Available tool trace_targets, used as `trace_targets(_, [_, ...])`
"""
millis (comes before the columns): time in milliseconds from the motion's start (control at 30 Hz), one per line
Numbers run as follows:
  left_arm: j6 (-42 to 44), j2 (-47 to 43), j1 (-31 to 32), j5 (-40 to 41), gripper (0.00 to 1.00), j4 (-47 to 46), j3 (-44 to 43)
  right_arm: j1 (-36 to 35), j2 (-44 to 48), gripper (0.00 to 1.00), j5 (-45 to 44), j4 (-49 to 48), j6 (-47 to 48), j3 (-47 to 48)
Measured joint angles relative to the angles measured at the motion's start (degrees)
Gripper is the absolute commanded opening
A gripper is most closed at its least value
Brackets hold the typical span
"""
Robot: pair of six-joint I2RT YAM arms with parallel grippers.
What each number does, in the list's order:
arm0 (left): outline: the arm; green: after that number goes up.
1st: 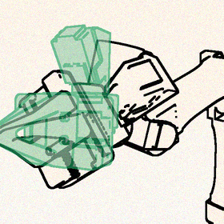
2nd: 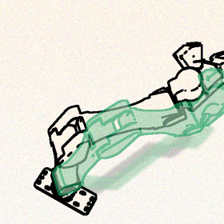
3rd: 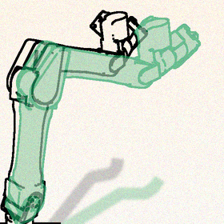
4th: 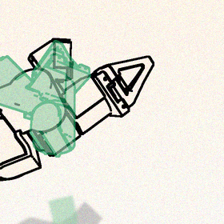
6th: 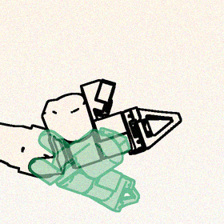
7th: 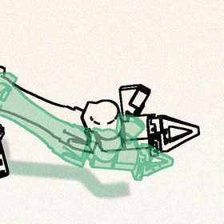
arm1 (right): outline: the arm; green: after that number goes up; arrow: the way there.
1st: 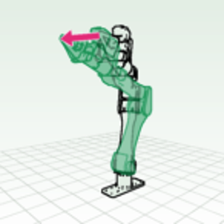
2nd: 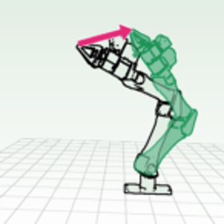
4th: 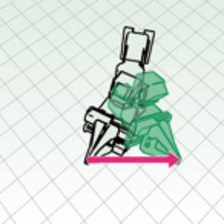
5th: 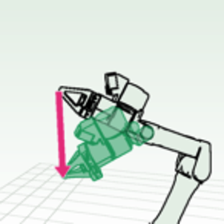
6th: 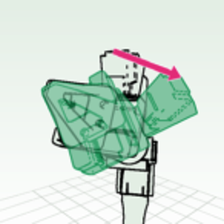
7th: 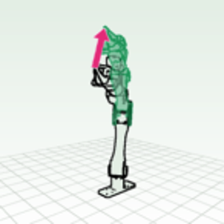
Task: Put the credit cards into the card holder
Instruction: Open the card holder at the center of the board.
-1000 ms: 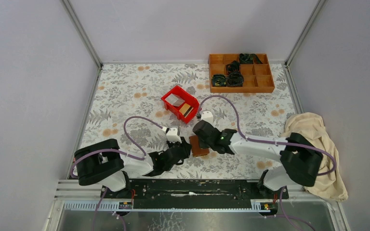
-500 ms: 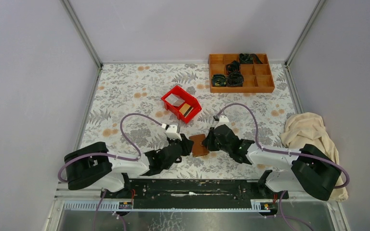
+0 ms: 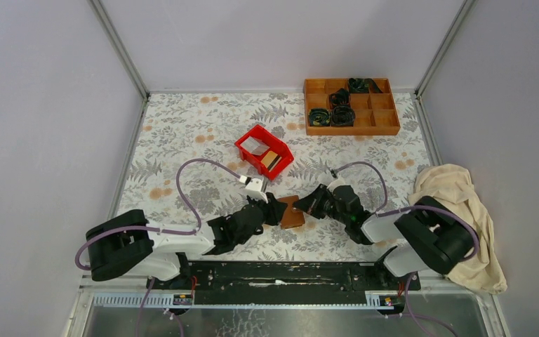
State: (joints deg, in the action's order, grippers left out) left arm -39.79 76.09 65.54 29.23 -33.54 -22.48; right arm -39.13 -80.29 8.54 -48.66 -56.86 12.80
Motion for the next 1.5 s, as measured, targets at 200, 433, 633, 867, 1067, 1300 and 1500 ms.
trace_targets(200, [1.8, 0.0, -0.9, -2.9, 0.34, -0.3, -0.1, 2.4, -12.0, 0.00, 5.4, -18.1, -9.6, -1.9])
trace_targets(433, [3.0, 0.2, -1.7, -5.0, 0.34, -0.7, -0.3, 2.9, -26.2, 0.00, 8.9, -35.2, -18.1, -3.0])
trace_targets(633, [3.6, 1.4, -1.9, -6.4, 0.34, -0.9, -1.6, 3.0, -28.5, 0.00, 9.2, -40.1, -20.8, -3.6])
trace_targets(867, [4.2, 3.7, -1.9, -8.2, 0.34, -1.4, -2.7, 3.7, -29.4, 0.00, 9.2, -42.1, -21.3, -3.7])
trace_targets(1067, [4.6, 5.3, -1.9, -8.9, 0.34, -1.6, -3.6, 4.0, -31.3, 0.00, 9.2, -42.1, -21.2, -3.7])
trace_targets(1300, [4.8, 6.7, -1.9, -9.7, 0.34, -1.6, -5.1, 4.0, -32.5, 0.00, 9.4, -43.0, -21.4, -3.6])
trace_targets(1500, [4.9, 7.8, -1.9, -10.1, 0.34, -1.6, -6.0, 4.1, -33.4, 0.00, 9.6, -43.7, -21.5, -3.4])
